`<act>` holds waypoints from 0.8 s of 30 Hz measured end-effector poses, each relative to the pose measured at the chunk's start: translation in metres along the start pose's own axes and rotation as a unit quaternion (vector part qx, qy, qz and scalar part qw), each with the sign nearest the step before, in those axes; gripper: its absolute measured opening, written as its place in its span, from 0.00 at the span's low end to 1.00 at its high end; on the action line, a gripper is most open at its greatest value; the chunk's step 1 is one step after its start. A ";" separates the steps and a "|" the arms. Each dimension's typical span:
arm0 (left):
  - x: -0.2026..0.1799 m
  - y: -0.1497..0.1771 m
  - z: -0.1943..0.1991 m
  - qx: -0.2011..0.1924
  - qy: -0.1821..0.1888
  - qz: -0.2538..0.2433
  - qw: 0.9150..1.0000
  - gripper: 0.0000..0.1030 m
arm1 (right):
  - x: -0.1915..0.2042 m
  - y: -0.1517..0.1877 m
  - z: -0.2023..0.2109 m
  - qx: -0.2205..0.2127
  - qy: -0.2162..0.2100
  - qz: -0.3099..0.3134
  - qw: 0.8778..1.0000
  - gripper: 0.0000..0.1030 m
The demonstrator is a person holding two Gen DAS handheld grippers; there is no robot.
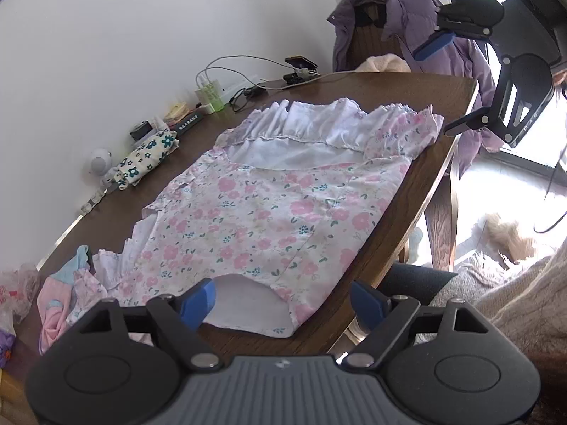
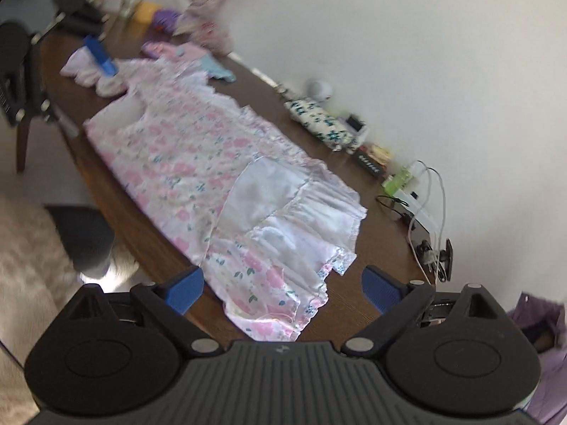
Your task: Fold clothes
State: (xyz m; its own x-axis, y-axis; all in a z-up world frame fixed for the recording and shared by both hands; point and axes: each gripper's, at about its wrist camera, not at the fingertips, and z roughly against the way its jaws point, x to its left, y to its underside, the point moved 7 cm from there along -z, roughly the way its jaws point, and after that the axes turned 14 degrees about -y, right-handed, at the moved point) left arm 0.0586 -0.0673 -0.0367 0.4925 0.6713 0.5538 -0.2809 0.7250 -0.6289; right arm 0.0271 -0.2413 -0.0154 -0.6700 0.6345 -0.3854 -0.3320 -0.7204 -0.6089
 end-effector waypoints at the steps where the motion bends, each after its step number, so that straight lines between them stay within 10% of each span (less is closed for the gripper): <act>1: -0.003 -0.001 -0.002 0.002 0.003 -0.013 1.000 0.68 | 0.004 0.000 -0.002 0.019 -0.009 0.029 0.999 0.83; 9: -0.020 0.000 -0.012 0.017 0.023 -0.126 0.992 0.40 | 0.008 0.007 -0.016 0.085 -0.080 0.101 0.988 0.50; 24: -0.039 0.005 -0.018 0.003 0.061 -0.320 0.945 0.24 | -0.001 0.015 -0.027 0.123 -0.142 0.137 0.973 0.38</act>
State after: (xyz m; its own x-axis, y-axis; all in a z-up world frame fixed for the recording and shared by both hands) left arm 0.0523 -0.0929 -0.0711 0.6542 0.0720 0.7529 0.1032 0.9776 -0.1832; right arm 0.0406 -0.2449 -0.0431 -0.9009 0.3308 -0.2811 -0.2398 -0.9190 -0.3129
